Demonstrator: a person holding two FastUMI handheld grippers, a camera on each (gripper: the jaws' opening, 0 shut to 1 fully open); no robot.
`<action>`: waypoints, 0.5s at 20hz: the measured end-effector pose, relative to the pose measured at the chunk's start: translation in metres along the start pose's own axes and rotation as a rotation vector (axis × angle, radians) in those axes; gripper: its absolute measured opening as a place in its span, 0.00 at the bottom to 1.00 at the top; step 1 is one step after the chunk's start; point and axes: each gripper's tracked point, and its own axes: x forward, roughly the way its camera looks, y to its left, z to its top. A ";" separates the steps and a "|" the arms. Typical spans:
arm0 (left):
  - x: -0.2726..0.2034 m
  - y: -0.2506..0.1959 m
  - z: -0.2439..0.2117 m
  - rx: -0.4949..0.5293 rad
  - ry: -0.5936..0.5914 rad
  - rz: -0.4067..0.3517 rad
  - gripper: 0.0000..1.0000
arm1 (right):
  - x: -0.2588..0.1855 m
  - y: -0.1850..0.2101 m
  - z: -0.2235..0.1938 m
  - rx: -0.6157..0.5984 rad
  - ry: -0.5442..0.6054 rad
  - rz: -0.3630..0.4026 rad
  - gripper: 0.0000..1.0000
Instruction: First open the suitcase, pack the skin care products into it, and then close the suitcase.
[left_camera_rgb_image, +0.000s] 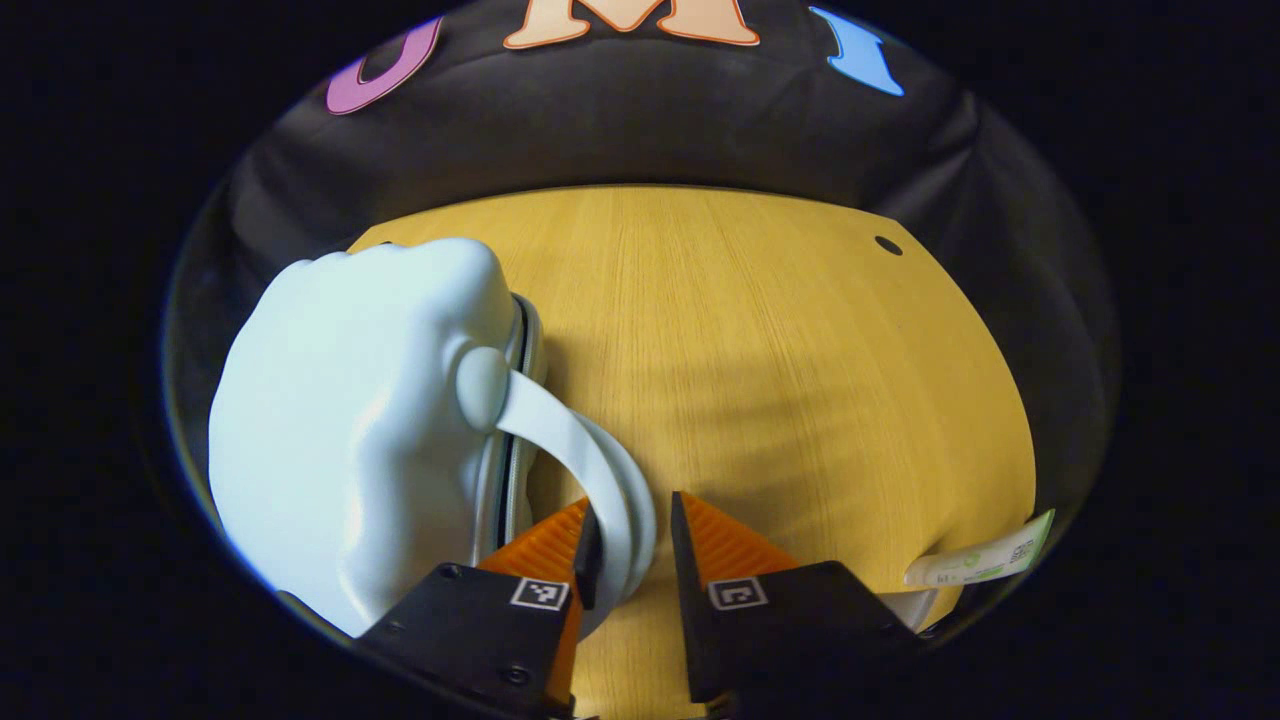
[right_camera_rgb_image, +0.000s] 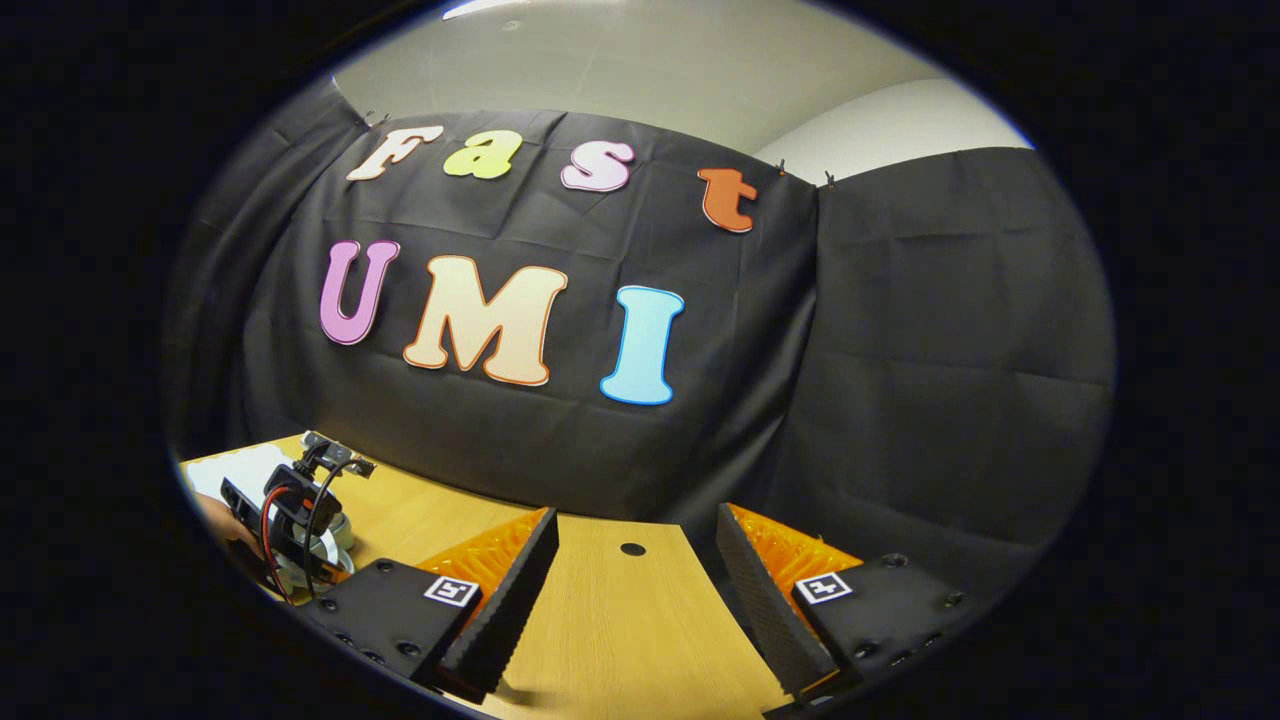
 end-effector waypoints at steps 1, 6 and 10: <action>-0.001 0.003 0.001 0.000 -0.001 0.010 0.22 | 0.000 0.000 0.001 0.002 -0.004 0.000 0.99; -0.010 0.000 0.004 0.045 0.023 0.024 0.05 | -0.003 0.001 0.002 0.011 -0.020 0.018 0.99; -0.026 -0.004 0.021 0.095 -0.048 0.044 0.00 | -0.004 0.003 0.003 0.027 -0.034 0.047 0.99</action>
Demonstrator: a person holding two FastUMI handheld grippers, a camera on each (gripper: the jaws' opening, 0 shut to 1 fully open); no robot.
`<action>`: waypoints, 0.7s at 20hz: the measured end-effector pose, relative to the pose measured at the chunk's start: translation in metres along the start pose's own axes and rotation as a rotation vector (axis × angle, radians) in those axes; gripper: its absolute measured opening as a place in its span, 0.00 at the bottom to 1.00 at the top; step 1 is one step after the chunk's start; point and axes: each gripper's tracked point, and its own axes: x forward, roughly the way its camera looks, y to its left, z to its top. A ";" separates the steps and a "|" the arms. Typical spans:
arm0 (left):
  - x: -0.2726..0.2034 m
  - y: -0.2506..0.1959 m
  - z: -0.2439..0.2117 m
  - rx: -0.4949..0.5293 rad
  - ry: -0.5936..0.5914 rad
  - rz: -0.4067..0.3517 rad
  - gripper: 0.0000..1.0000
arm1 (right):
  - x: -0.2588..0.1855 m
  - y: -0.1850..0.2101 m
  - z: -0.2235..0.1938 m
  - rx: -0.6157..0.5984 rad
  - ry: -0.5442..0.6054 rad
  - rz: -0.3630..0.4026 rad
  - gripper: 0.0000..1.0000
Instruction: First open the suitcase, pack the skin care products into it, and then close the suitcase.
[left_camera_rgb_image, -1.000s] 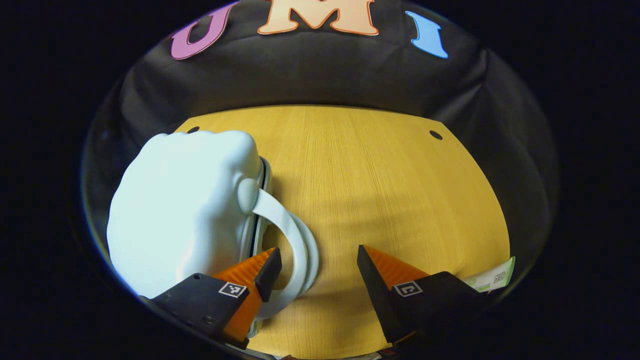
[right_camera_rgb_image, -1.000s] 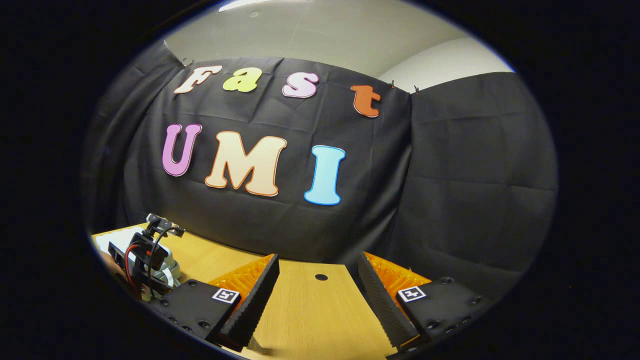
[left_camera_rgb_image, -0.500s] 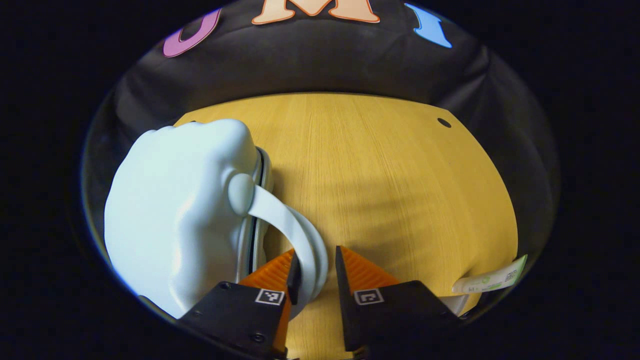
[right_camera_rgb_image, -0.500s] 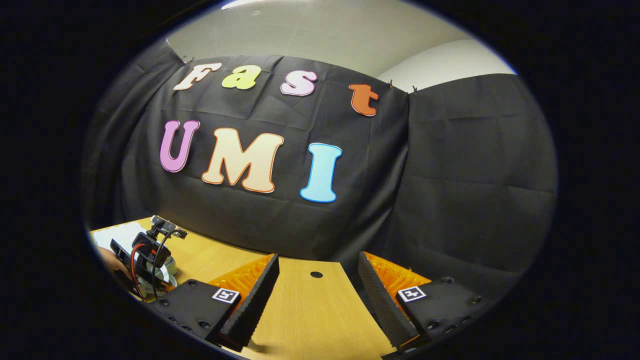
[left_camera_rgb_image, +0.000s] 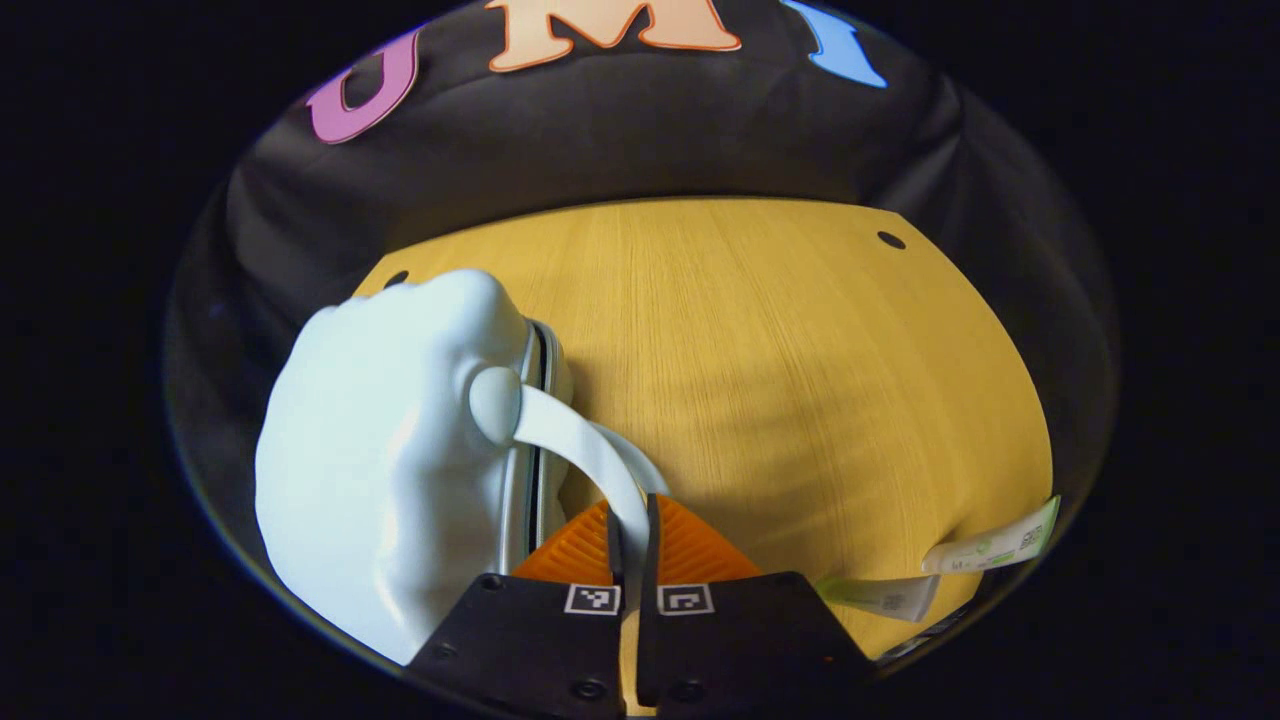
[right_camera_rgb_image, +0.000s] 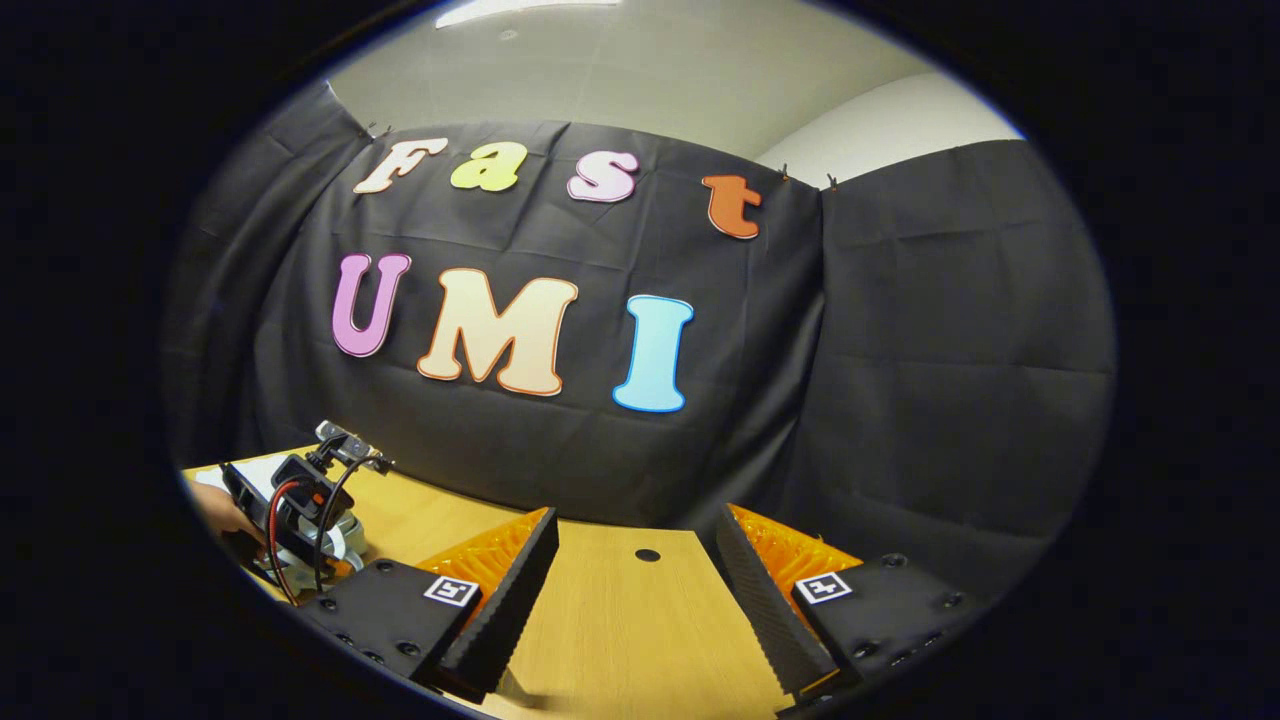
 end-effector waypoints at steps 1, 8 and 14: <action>-0.004 -0.003 -0.001 -0.009 0.011 -0.012 0.00 | 0.000 0.001 0.000 0.000 -0.001 0.009 0.99; -0.039 0.003 0.016 0.000 -0.022 -0.025 0.00 | -0.002 0.019 -0.002 0.036 -0.011 0.069 0.99; -0.078 0.025 0.045 -0.011 -0.070 -0.037 0.00 | 0.001 0.033 -0.001 0.062 -0.017 0.098 0.99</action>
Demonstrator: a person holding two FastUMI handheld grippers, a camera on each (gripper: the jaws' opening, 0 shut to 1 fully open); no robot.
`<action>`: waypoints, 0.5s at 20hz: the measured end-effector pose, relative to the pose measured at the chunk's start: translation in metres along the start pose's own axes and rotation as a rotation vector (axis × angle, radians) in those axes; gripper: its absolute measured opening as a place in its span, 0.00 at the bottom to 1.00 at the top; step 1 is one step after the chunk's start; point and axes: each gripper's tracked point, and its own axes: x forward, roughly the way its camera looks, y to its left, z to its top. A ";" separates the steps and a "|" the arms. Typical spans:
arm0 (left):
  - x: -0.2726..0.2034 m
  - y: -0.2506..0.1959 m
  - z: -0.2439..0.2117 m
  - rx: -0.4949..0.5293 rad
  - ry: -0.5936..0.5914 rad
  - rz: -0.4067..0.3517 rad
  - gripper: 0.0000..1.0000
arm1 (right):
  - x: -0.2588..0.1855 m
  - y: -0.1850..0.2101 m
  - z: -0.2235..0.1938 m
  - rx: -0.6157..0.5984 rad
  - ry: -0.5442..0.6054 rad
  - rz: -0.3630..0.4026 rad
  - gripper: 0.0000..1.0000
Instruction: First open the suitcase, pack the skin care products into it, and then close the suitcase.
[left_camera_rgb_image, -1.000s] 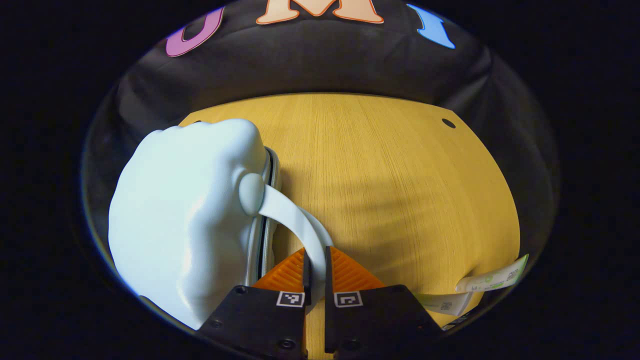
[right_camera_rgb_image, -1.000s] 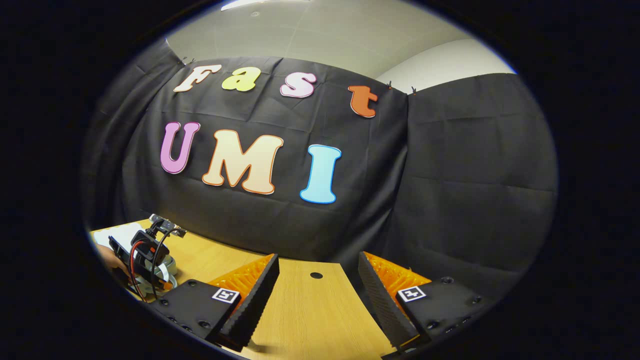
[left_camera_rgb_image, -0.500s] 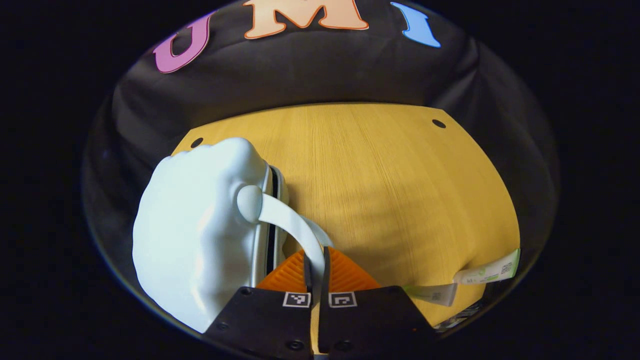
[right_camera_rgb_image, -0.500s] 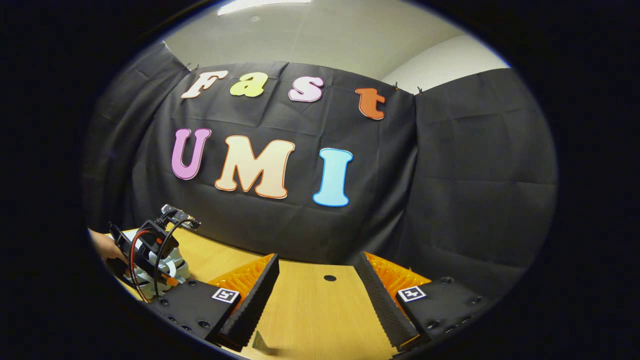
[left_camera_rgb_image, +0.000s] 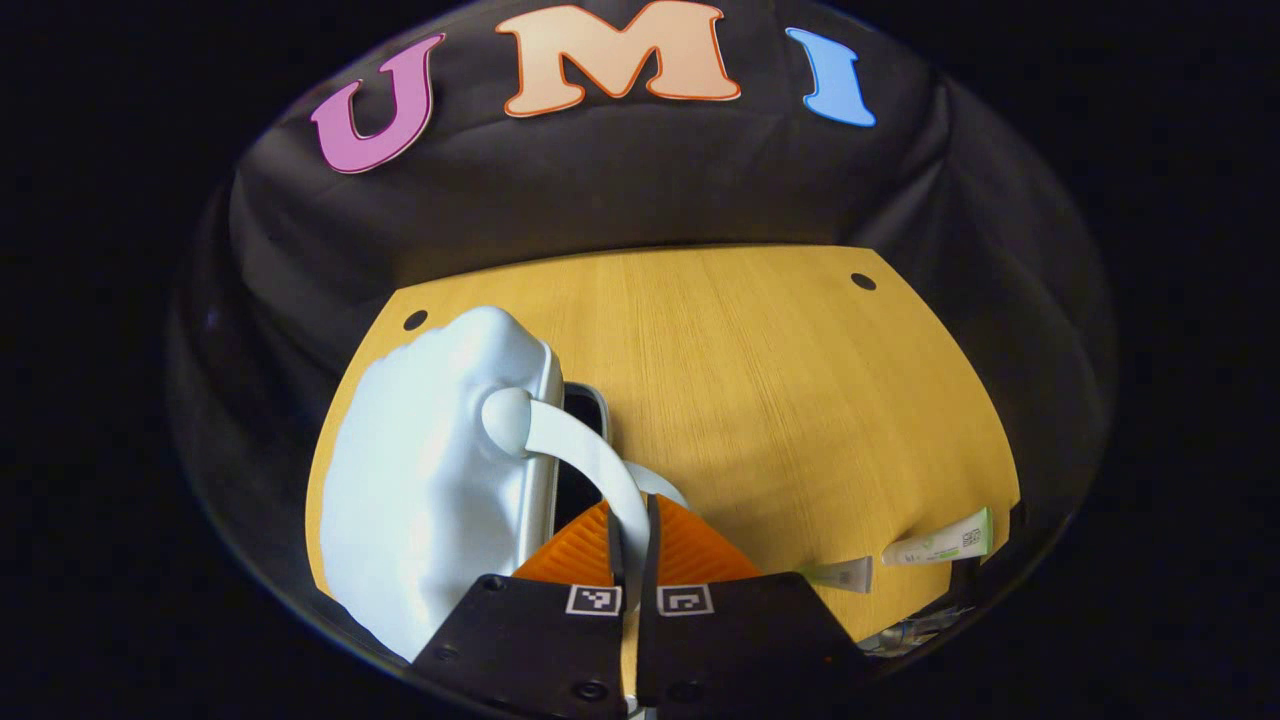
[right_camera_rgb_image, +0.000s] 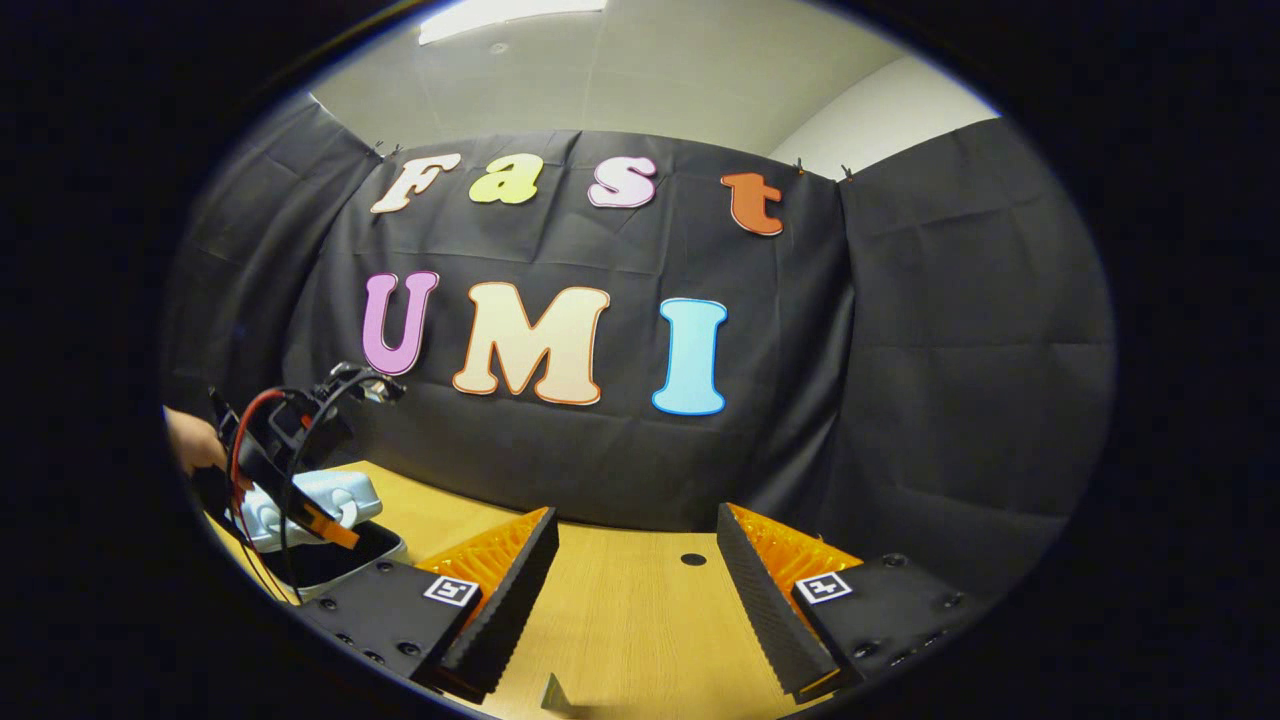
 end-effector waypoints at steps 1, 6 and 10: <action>-0.007 0.005 0.006 0.001 -0.010 0.002 0.00 | 0.001 0.002 0.001 0.002 -0.002 0.003 0.99; -0.036 0.035 0.029 -0.027 -0.059 -0.002 0.00 | 0.007 0.013 0.000 0.016 -0.007 0.011 0.99; -0.052 0.063 0.047 -0.027 -0.093 -0.003 0.00 | 0.013 0.026 -0.004 0.025 -0.002 0.015 0.99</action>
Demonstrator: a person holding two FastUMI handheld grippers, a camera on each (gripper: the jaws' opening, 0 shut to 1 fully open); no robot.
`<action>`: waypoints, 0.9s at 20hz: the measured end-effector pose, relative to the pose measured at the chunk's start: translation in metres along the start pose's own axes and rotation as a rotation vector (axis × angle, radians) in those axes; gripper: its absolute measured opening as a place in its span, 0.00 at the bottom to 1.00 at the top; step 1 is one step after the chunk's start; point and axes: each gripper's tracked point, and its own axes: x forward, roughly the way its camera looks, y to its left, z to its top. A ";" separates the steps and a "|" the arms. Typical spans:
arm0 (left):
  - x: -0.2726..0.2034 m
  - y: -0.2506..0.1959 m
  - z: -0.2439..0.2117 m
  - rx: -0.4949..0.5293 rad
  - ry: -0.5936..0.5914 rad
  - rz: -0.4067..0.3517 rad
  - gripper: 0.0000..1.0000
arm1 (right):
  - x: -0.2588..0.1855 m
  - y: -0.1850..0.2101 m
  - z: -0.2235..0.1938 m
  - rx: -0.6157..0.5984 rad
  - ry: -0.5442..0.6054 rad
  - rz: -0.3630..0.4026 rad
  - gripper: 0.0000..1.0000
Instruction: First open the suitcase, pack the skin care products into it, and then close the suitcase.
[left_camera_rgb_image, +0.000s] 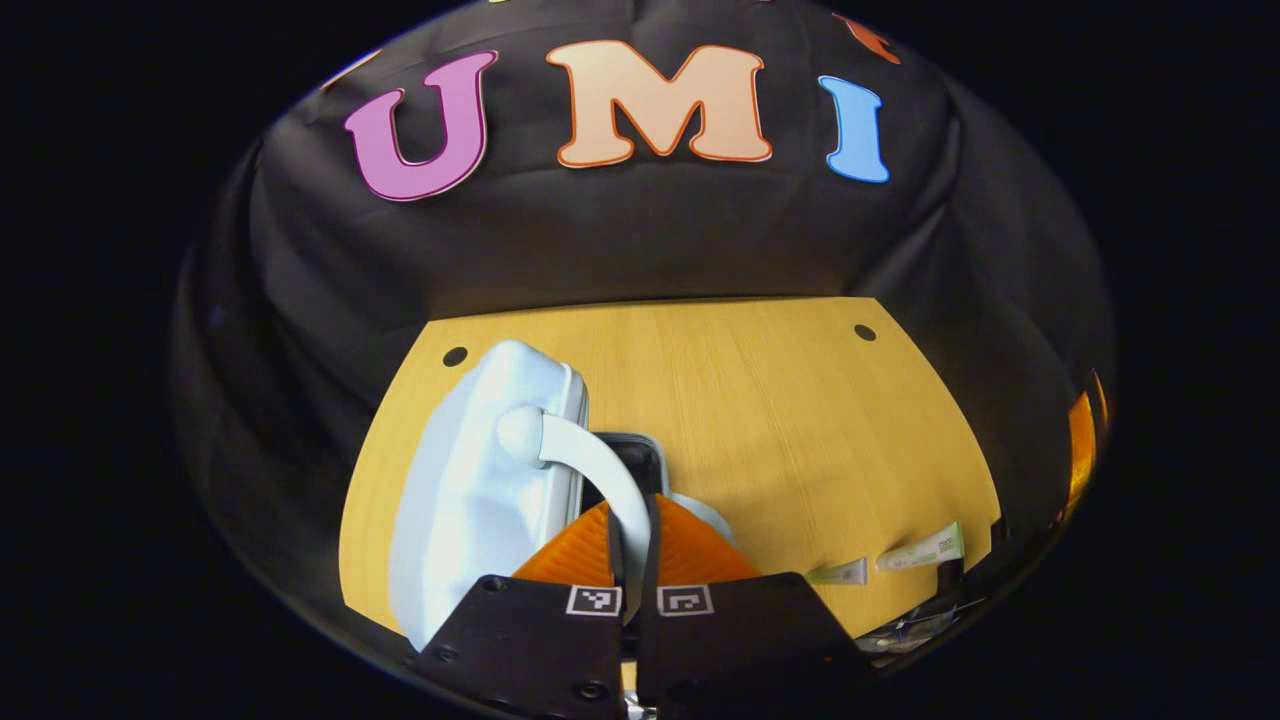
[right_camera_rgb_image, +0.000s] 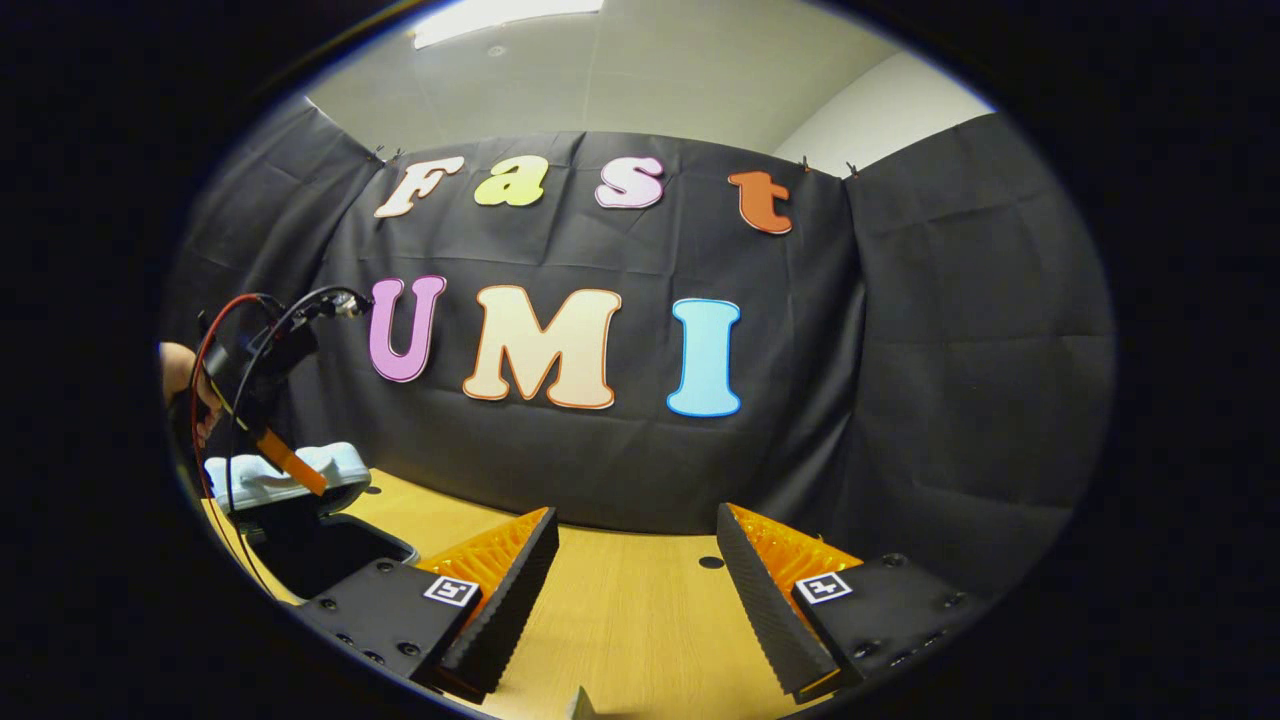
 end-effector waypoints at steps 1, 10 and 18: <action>-0.003 0.010 0.005 -0.003 -0.006 -0.001 0.00 | 0.002 0.004 0.000 0.002 0.000 0.000 0.99; -0.026 0.095 0.032 -0.030 -0.089 0.017 0.00 | 0.013 0.052 -0.003 0.008 -0.005 0.002 0.99; -0.033 0.191 0.039 -0.043 -0.142 0.045 0.00 | 0.020 0.110 0.000 0.014 -0.021 0.001 0.99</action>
